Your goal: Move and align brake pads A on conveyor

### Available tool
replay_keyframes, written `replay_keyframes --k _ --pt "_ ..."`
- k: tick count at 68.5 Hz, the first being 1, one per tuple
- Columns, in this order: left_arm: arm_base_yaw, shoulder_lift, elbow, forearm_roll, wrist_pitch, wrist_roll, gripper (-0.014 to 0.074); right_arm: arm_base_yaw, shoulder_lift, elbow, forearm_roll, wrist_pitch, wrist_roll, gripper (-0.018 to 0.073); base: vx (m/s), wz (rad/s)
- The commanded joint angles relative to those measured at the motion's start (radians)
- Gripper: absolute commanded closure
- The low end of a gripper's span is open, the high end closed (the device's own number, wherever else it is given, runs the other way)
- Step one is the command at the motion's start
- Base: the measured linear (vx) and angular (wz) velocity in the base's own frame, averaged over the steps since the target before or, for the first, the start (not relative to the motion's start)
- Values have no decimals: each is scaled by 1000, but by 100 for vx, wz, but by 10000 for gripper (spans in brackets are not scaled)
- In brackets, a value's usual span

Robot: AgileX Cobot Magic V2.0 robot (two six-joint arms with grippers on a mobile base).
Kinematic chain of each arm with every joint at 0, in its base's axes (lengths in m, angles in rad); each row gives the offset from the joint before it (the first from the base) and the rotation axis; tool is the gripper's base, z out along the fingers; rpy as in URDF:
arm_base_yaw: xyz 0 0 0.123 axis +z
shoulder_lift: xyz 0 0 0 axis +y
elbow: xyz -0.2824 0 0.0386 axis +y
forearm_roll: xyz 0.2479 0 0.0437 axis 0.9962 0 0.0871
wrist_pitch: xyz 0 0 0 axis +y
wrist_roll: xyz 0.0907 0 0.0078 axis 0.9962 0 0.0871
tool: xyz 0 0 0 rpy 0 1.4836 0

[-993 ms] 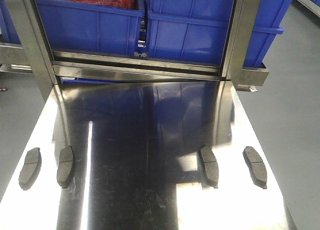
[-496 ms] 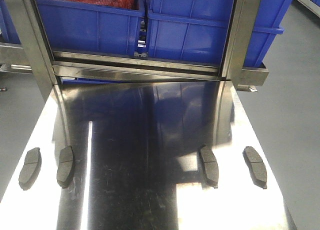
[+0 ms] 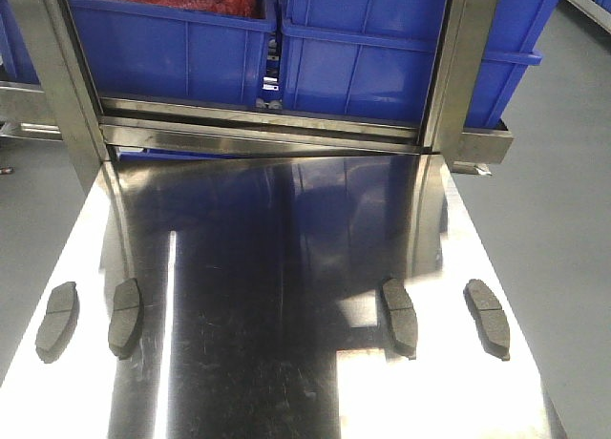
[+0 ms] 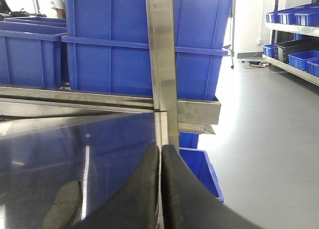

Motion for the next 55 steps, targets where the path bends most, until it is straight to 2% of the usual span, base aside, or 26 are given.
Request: replay_keyframes --k 1,6,10,16,25,32,43,55 --pt "4 -11 -17 -13 -224 -12 603 0 -16 19 -7 -76 -7 562 0 0" --pt "4 -10 -45 -13 -292 -13 603 0 -16 19 -7 -76 -7 562 0 0" --pt "4 9 -113 -13 -259 -11 603 0 -16 19 -7 -76 -7 562 0 0" --pt "4 100 -264 11 -122 13 603 0 -16 19 -7 -76 -7 562 0 0" --pt "4 344 -511 22 153 39 603 0 -16 19 -7 -76 -7 562 0 0" --pt "4 495 -629 22 262 39 603 0 -16 19 -7 -76 -7 562 0 0" --pt "4 611 -670 22 240 39 603 0 -16 19 -7 -76 -7 562 0 0" --pt "4 650 -670 22 239 39 603 0 -16 19 -7 -76 -7 562 0 0"
